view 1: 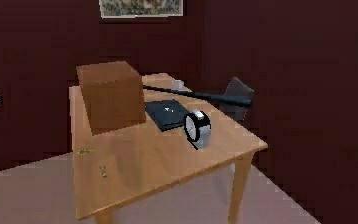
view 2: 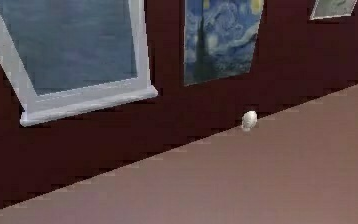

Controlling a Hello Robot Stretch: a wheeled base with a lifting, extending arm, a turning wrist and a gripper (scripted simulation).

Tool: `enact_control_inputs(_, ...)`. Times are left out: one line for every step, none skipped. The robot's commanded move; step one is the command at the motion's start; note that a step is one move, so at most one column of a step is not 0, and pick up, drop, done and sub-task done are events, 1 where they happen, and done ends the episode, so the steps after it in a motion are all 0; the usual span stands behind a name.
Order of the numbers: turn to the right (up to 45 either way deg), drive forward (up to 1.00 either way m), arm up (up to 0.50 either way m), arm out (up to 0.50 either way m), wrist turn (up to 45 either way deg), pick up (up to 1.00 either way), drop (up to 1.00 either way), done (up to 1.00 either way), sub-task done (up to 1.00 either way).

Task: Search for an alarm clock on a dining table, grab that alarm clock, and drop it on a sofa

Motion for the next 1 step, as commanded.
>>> enact_control_inputs(-45.0,0.00,0.00,0.00,0.0,0.00,0.00,0.00,0.00)
